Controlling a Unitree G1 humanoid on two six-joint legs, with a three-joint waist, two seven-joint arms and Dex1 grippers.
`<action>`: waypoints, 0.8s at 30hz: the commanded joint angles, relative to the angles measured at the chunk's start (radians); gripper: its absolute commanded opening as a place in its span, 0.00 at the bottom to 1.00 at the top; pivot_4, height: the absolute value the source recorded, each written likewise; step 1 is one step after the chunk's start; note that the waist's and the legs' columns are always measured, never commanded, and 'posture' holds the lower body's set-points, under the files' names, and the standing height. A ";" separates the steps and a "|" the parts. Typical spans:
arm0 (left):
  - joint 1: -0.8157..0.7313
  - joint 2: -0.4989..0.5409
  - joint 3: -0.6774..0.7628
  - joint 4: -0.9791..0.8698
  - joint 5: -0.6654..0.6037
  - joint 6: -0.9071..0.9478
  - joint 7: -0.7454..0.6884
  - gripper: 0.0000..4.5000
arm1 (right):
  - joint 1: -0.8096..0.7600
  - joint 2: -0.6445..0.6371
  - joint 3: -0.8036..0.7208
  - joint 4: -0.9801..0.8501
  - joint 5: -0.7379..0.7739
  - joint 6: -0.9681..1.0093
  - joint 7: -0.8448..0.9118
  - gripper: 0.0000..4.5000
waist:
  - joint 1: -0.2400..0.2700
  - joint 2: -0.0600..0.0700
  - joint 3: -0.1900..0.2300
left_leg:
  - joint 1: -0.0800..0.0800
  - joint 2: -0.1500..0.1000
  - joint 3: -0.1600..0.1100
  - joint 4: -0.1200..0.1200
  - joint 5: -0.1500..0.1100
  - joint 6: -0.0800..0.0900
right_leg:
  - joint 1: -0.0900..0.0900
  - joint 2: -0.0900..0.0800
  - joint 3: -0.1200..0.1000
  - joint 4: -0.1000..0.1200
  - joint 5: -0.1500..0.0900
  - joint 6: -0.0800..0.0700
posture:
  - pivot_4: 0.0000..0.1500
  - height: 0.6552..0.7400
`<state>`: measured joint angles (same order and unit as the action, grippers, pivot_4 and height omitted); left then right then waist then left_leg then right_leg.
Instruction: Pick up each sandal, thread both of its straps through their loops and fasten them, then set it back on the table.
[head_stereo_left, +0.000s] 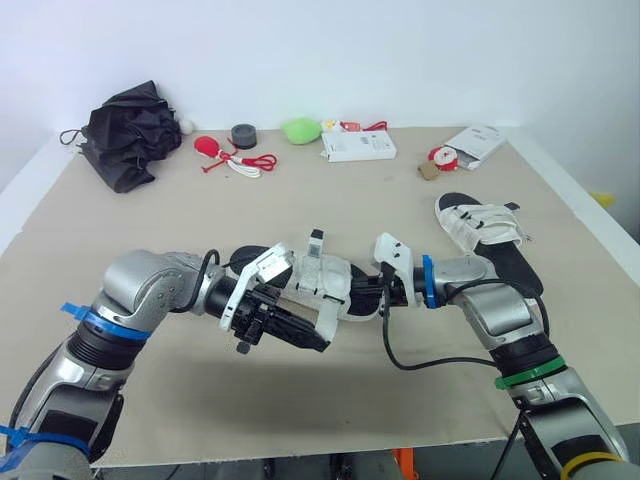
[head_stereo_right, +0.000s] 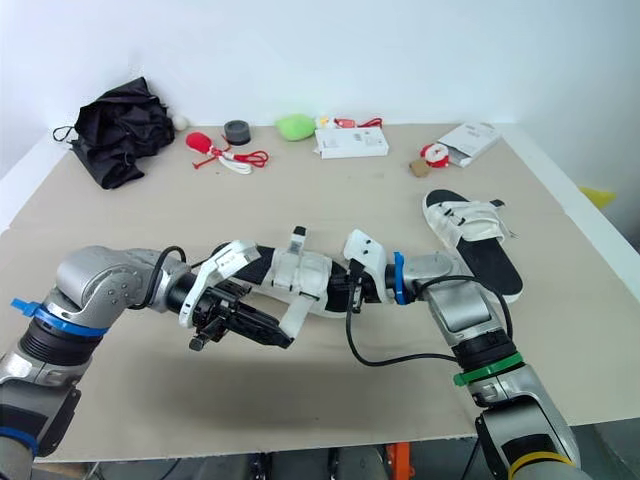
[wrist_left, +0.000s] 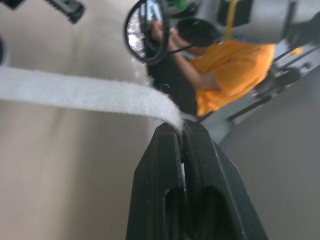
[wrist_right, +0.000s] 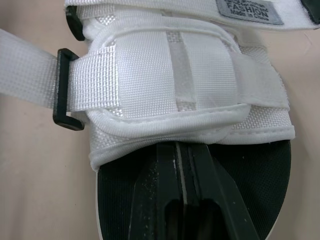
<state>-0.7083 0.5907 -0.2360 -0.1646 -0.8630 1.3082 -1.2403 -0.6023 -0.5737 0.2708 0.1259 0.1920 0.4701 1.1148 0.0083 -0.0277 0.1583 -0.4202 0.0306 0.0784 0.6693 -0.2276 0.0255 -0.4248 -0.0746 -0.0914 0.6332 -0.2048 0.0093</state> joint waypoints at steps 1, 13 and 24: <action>-0.052 -0.097 0.090 0.030 -0.071 0.017 0.070 0.01 | 0.037 -0.022 0.029 0.063 -0.055 0.030 -0.025 0.00 | 0.000 0.000 0.000 | 0.000 0.000 0.000 0.000 0.000 0.000 | 0.000 0.000 0.000 0.000 -0.001 0.000 | 1.00 1.00; -0.180 -0.373 0.351 0.539 0.056 0.125 0.552 0.01 | 0.039 -0.019 0.029 0.067 -0.052 0.025 -0.034 0.00 | 0.002 -0.001 0.000 | 0.003 -0.002 0.000 0.002 0.003 0.002 | 0.004 -0.002 0.000 0.000 0.004 0.006 | 1.00 1.00; -0.265 -0.407 0.406 0.652 -0.001 0.195 0.507 0.01 | 0.048 -0.019 0.026 0.057 -0.050 0.028 -0.042 0.00 | 0.003 -0.001 0.000 | 0.006 -0.002 0.000 0.002 0.003 0.001 | 0.007 -0.003 0.000 0.000 0.004 0.005 | 1.00 1.00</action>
<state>-0.9394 0.1898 0.1455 0.4772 -0.8360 1.4908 -0.7140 -0.5917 -0.5746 0.2658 0.1395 0.1889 0.4681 1.0857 0.0109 -0.0283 0.1581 -0.4147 0.0284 0.0784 0.6714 -0.2246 0.0269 -0.4183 -0.0776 -0.0915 0.6332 -0.2005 0.0141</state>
